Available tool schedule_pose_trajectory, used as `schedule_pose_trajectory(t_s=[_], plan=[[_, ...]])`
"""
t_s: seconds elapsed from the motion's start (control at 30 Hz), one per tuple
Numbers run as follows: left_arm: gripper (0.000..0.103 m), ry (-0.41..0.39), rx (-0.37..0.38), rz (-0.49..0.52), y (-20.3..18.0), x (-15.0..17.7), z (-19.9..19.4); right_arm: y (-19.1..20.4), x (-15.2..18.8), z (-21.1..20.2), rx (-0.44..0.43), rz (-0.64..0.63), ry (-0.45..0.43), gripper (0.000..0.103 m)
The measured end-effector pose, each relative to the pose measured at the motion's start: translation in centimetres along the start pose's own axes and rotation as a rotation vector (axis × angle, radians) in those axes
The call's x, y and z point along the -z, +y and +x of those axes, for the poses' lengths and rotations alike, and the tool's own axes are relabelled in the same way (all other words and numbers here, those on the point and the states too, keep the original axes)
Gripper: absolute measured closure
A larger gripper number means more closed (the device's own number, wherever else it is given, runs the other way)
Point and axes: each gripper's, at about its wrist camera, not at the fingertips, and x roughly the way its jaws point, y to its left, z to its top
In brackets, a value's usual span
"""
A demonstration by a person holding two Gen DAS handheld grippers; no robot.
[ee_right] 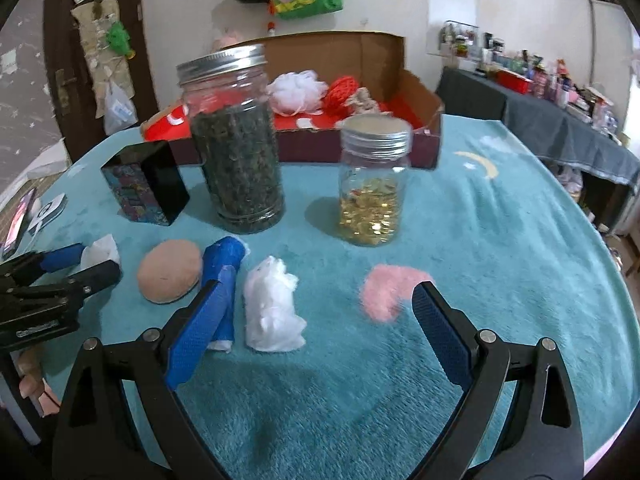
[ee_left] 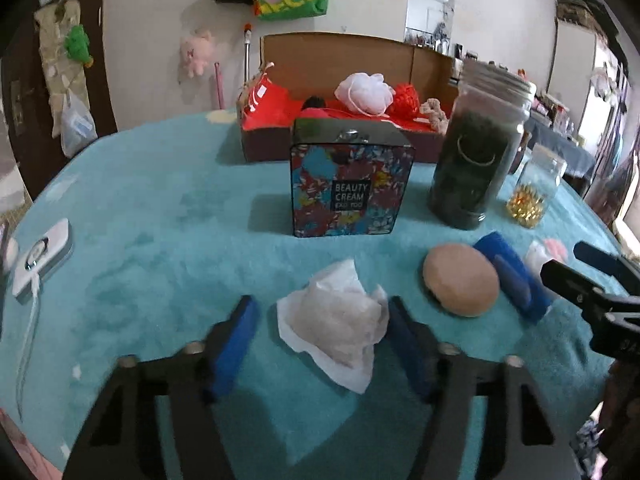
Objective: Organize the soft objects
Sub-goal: 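Grasp the white tissue cloth with left tool while right tool grasps the small white cloth, then carry the white tissue over the box with left tool while right tool carries the white cloth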
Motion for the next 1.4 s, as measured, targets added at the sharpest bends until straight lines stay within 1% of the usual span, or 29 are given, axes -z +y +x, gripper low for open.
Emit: schedule_pose_trajectory(t_s=[0.03,0.07,0.1,0.13,0.17,0.2,0.23,0.27,0.3,0.4,0.57,0.8,1.17,1.4], plan=[[0.063,-0.007,0.015,0.005,-0.1,-0.1,0.0,0.1,0.0,0.2,-0.018,-0.010,0.008,0.012],[0.075,-0.008,0.026,0.012,-0.3,-0.1,-0.1,0.2,0.0,0.3,-0.032,-0.019,0.016,0.032],[0.078,-0.014,0.039,0.016,-0.5,-0.2,-0.2,0.4,0.1,0.6,-0.059,-0.026,0.031,0.064],[0.081,-0.019,0.054,0.019,-0.7,-0.4,-0.3,0.5,0.2,0.9,-0.090,-0.026,0.056,0.075],[0.081,-0.026,0.078,0.023,-1.0,-0.5,-0.4,0.6,0.4,1.2,-0.113,-0.029,0.068,0.077],[0.081,-0.034,0.098,0.030,-1.3,-0.6,-0.6,0.9,0.5,0.8,-0.109,-0.045,0.042,0.086],[0.081,-0.046,0.106,0.044,-1.7,-0.7,-0.9,1.0,0.5,0.6,-0.114,-0.053,0.036,0.089],[0.081,-0.053,0.113,0.055,-2.0,-0.8,-1.0,1.1,0.5,0.3,-0.116,-0.055,0.026,0.089],[0.081,-0.061,0.137,0.066,-2.5,-1.0,-1.2,1.1,0.5,-0.1,-0.114,-0.053,0.002,0.089],[0.081,-0.061,0.179,0.078,-3.3,-1.7,-1.1,1.0,0.1,-1.0,-0.122,-0.050,-0.031,0.089],[0.081,-0.066,0.205,0.093,-4.4,-2.2,-0.8,0.9,-0.5,-1.4,-0.134,-0.040,-0.045,0.089],[0.081,-0.062,0.210,0.114,-5.3,-2.7,-0.4,0.7,-0.8,-1.6,-0.136,-0.036,-0.049,0.089],[0.081,-0.059,0.212,0.119,-5.4,-2.7,-0.4,0.4,-0.9,-1.6,-0.121,-0.038,-0.052,0.089],[0.081,-0.059,0.191,0.102,-4.0,-2.8,-0.5,-0.9,-0.6,-1.7,-0.106,-0.015,-0.041,0.089]])
